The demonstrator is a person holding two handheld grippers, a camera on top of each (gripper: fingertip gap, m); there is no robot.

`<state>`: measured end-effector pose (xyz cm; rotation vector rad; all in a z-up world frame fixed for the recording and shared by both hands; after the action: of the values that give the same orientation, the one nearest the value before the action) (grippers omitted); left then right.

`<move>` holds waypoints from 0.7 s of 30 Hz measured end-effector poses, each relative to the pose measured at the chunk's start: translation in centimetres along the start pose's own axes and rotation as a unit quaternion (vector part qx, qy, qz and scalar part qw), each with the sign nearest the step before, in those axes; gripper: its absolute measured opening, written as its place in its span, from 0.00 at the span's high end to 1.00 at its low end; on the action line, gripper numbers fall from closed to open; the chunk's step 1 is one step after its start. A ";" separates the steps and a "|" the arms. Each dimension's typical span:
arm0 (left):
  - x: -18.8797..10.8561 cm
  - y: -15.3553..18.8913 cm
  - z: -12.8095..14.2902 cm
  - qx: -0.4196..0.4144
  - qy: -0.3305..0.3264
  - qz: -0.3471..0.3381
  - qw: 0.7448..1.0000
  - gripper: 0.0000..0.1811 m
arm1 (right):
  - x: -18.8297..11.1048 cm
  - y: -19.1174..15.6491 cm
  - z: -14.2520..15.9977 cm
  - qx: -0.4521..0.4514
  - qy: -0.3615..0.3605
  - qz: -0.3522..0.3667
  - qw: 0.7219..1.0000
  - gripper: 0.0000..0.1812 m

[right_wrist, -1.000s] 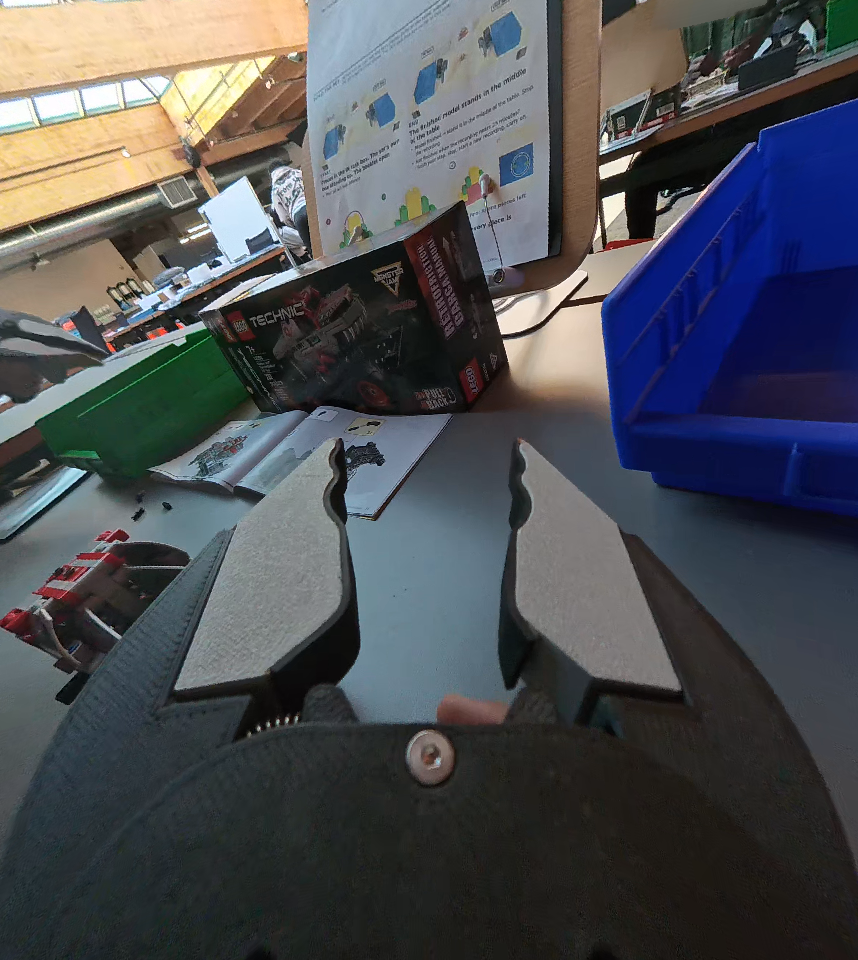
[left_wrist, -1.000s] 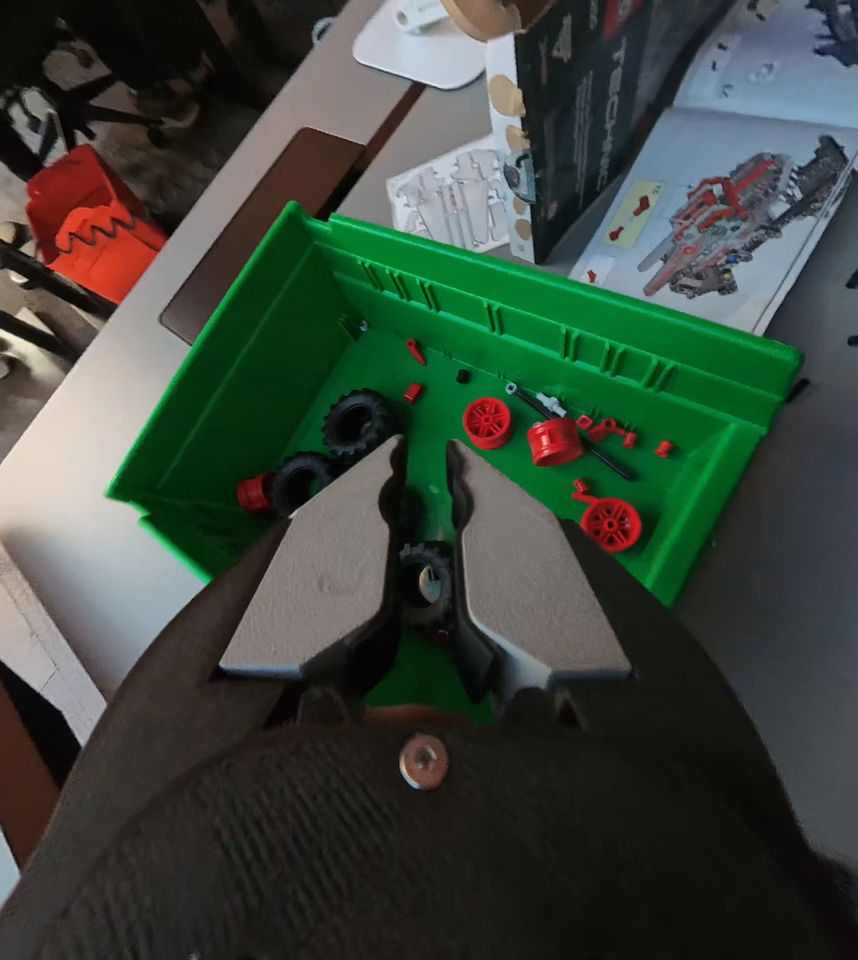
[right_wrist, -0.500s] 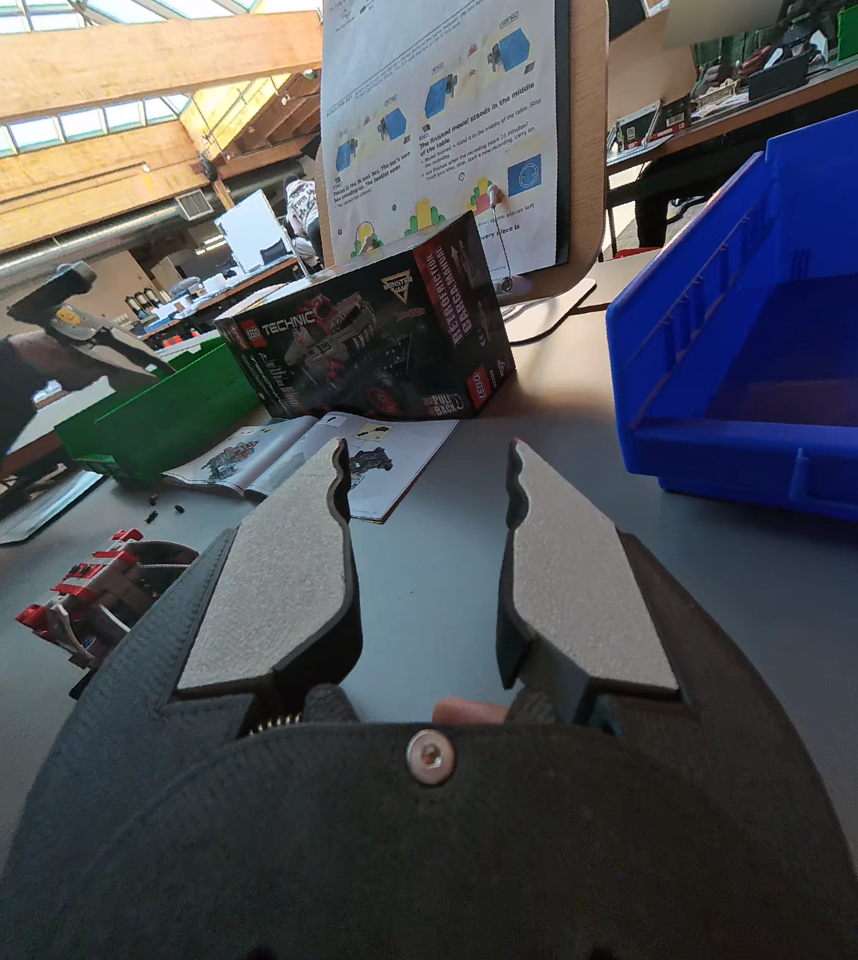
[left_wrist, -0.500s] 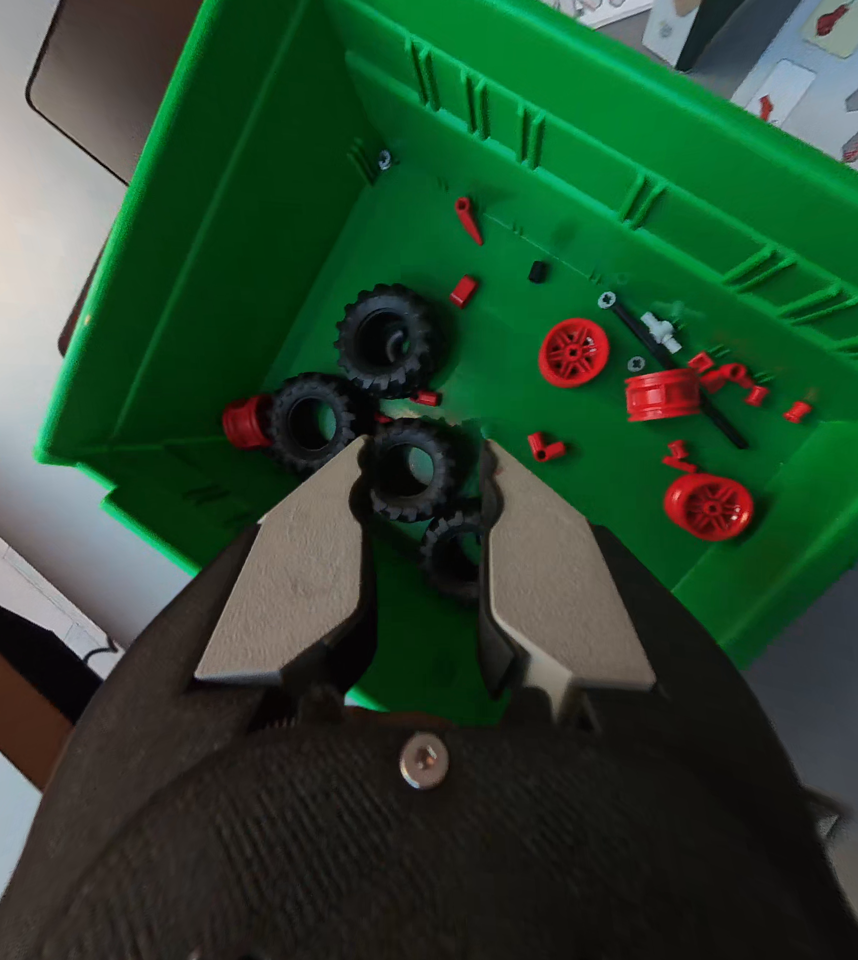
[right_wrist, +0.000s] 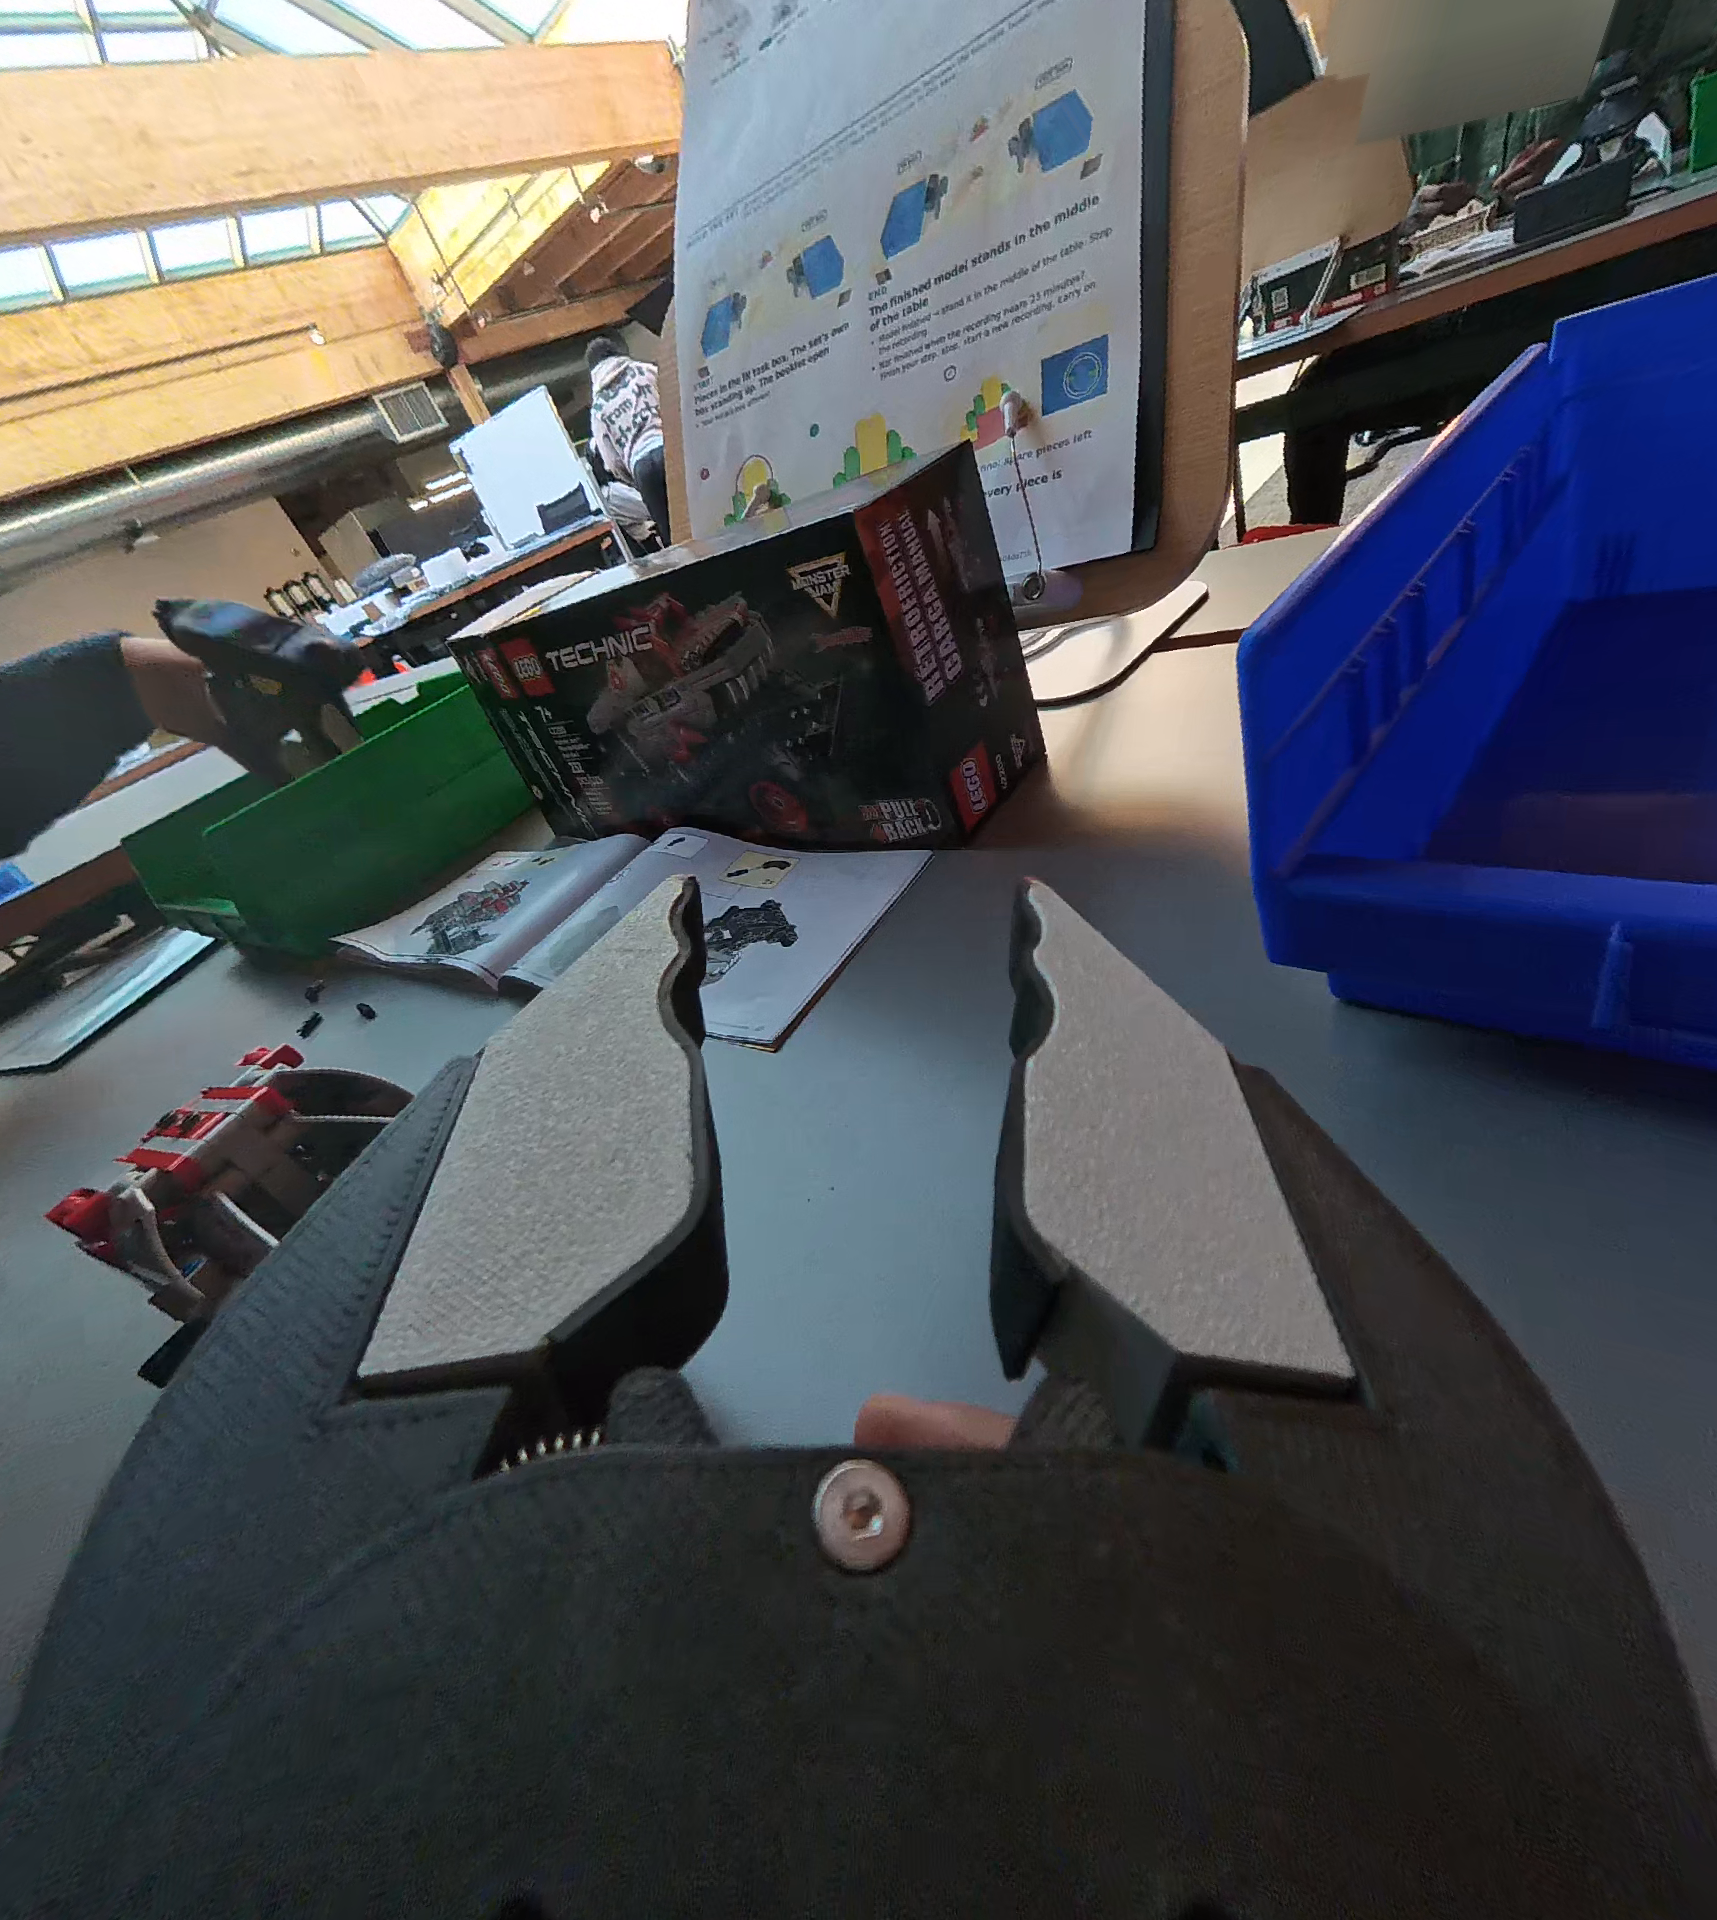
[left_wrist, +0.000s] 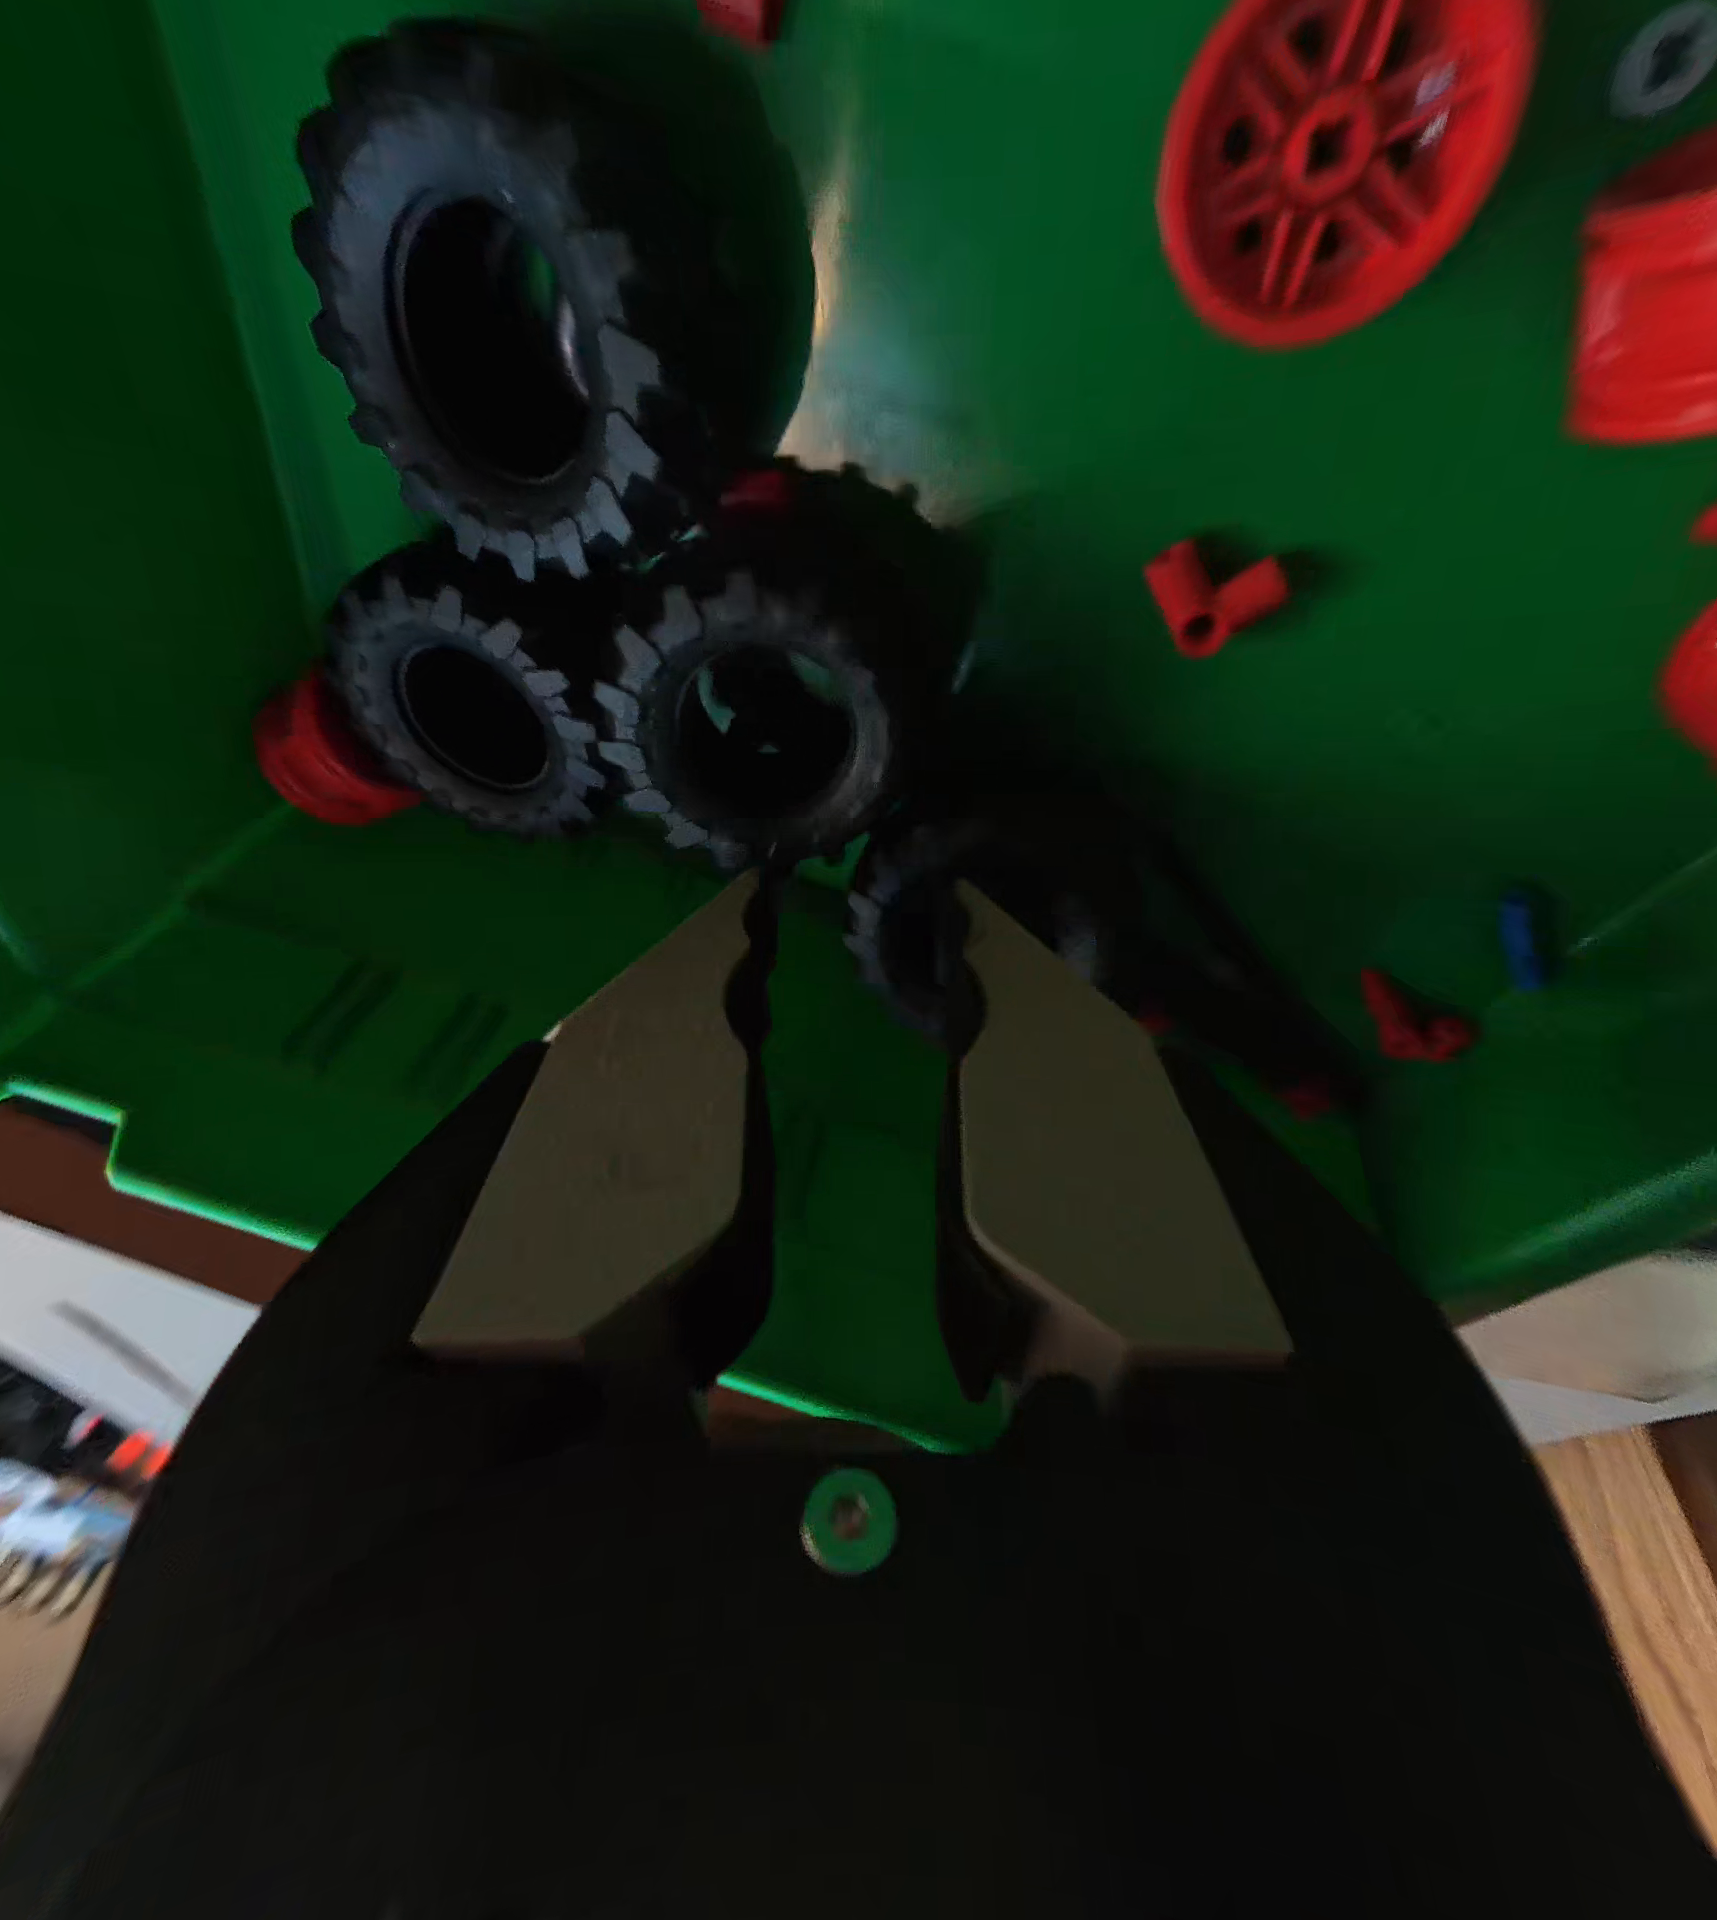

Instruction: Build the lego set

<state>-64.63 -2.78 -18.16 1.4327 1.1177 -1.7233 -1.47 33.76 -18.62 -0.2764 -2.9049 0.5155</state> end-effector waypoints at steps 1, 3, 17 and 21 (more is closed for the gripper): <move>-0.7 -0.1 -0.7 -0.021 0.043 0.021 0.999 0.96 | 0.0 0.0 0.0 0.001 0.001 -0.002 1.000 0.69; -2.4 -1.3 -1.9 -0.059 0.140 0.016 0.988 1.00 | -0.1 0.0 0.0 0.003 0.003 -0.004 1.000 0.69; -3.4 -6.3 0.0 -0.134 0.180 -0.102 0.969 0.82 | -0.1 0.0 -0.1 0.010 0.006 -0.013 1.000 0.70; 0.1 -6.7 -0.5 -0.128 0.103 -0.075 0.984 0.82 | -0.1 0.0 -0.1 0.008 0.006 -0.011 1.000 0.70</move>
<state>-70.28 0.64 -16.85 1.4170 1.5332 -1.4867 -1.32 33.79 -18.56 -0.2451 -2.8873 0.5330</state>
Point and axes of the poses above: each gripper's, where its closed fingertips meet, x out along the fingers, z out of its underside, y = z × x across the jaws, the point moved 8 cm from there along -x, back along the fingers, and after that the axes turned 10 degrees about y, right-handed, at the moved point
